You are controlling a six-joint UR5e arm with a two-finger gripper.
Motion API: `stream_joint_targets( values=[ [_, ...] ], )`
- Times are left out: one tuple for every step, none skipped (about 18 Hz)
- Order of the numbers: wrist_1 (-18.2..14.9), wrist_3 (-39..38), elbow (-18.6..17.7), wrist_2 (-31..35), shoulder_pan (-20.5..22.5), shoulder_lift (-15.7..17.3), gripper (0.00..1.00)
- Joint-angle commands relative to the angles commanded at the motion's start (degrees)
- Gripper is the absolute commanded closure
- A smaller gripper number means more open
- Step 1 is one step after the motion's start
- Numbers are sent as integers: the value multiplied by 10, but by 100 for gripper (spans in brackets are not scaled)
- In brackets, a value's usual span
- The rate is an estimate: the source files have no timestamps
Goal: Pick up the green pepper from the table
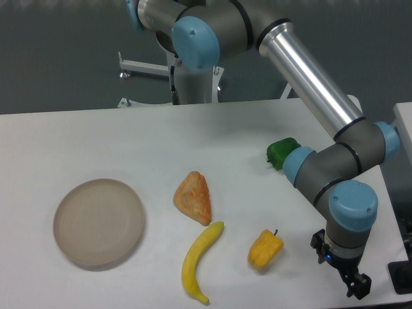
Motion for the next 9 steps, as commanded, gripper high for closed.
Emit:
stream_joint_targets(
  values=[
    [0,0,-2,0,0,0,0],
    [0,0,-3,0,0,1,0],
    [0,0,-3,0,0,1,0],
    [0,0,-5,0,0,3,0],
    [0,0,-9,1,0,5,0],
    [-1,0,-13,3,-1,11,0],
    [-1,3,-24,4,-1,19,0],
    [-1,3,-41,4,-1,29,0],
    [-1,3,-60,4,-1,42,0]
  ],
)
